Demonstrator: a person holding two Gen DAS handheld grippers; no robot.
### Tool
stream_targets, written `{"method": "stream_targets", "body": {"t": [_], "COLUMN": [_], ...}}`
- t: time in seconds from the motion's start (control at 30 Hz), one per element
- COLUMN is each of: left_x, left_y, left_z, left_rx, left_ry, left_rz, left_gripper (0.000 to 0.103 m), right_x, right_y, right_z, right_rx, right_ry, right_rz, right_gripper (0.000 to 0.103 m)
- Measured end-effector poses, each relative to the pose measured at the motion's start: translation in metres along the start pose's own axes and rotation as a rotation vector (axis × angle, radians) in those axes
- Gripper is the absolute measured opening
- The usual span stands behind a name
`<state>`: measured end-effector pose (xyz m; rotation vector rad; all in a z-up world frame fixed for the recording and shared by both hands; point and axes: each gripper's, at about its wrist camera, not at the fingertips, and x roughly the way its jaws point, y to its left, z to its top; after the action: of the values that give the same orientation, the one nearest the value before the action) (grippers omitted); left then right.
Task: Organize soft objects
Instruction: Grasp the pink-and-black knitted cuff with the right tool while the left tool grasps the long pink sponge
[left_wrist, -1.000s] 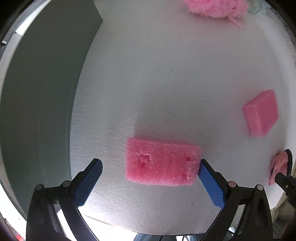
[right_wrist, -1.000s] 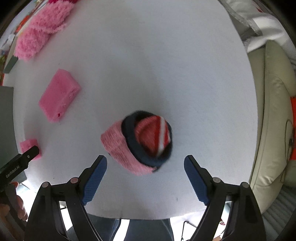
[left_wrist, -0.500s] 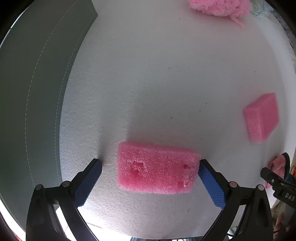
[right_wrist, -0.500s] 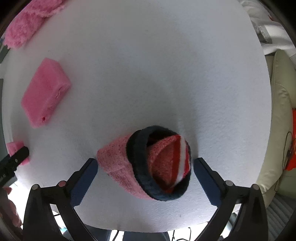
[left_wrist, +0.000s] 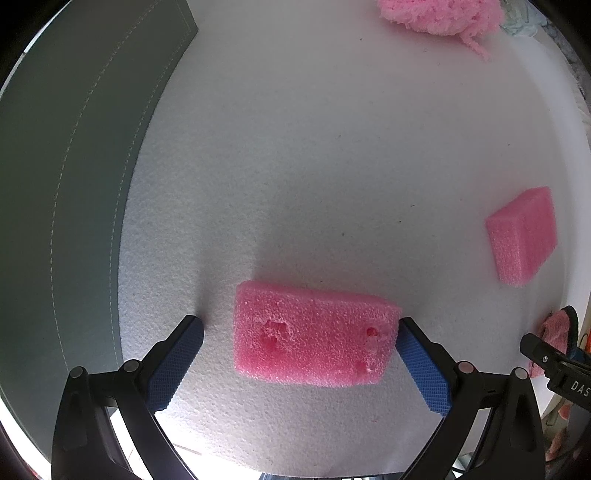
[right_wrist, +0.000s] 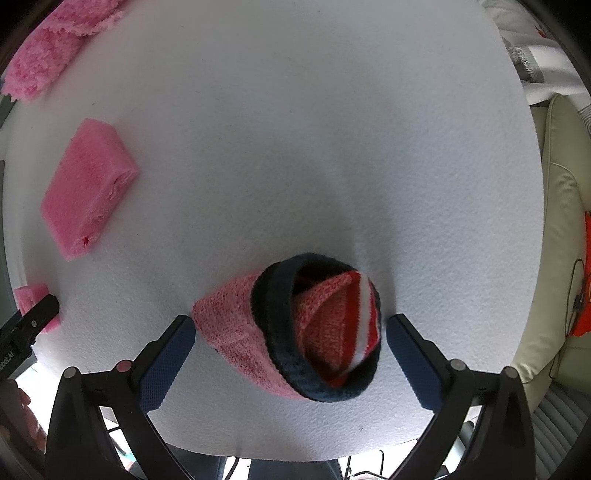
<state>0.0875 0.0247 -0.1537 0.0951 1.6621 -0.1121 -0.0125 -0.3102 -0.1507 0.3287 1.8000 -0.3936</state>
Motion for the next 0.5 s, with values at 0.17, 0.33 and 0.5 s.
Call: {"method": "stream_targets", "body": {"t": [0.17,0.33,0.5], "left_x": [-0.001,-0.011,-0.019], "left_y": [0.003,-0.011,-0.02], "left_z": [-0.001,-0.005,-0.017], "left_rx": [-0.022,0.06,0.134], "left_ry": [0.031,0.016,0.004], "left_rz": [0.0,0.004,0.001], "left_gripper": [0.102,0.072,0.071], "right_x": [-0.003,-0.016,-0.023], "right_y": [0.001,0.005,0.002], "right_z": [-0.003,-0.007,-0.012], "right_rx": [-0.007,-0.07,-0.061], "right_ry": [0.005,-0.016,-0.011], "right_rz": [-0.01,-0.032,-0.017], "right_gripper": [0.096,0.061,0.05]}}
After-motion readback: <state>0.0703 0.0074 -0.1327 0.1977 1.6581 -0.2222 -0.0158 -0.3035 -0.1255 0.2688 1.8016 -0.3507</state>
